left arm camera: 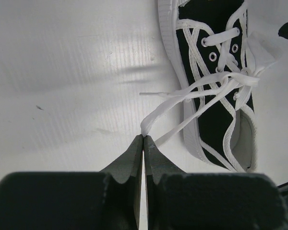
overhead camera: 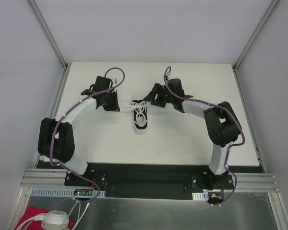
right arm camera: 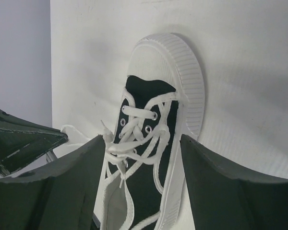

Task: Tie the shoes
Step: Tie the shoelace on the shoe.

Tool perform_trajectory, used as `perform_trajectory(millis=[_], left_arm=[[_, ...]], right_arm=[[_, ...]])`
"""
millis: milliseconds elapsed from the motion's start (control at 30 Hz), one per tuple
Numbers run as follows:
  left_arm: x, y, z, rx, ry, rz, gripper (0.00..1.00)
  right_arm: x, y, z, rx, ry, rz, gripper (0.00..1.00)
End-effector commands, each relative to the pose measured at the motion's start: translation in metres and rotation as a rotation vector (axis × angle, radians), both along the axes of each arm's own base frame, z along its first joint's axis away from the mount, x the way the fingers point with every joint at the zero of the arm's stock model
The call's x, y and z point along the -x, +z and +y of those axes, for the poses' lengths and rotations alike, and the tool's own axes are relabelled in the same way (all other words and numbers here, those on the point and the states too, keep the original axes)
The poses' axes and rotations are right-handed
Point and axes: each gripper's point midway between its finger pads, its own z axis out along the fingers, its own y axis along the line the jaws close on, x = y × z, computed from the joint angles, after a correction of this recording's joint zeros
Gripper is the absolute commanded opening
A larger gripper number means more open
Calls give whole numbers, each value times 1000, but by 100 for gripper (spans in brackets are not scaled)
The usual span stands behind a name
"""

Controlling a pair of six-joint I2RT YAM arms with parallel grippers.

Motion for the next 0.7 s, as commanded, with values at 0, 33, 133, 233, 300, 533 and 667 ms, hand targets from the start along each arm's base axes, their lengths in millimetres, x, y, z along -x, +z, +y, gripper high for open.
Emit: perform_trajectory(millis=[0,33,133,233,300,533,667], left_arm=[[-7,12,-3,10,4,-22,0],[-8,12,-3,9,2,-25,0],[-8,12,-3,8,1,-25,0],[-8,12,-3,8,0,-24,0],[-8,12,-3,8,0,-24,0],[-7,10,-3,6,-3,-20,0],[-7,11,-3,6,-4,-24,0]], right_arm=[[-4,43,-17,0,-49,-128,70],[0,41,-20,7,-51,-126,73],[5,50,-24,9,-53,-151,73],[21,53,-17,24,-5,-165,68],[30,52,-11,40,30,-168,59],[55,40,22,29,145,-124,45],[53,32,35,29,169,-103,44]])
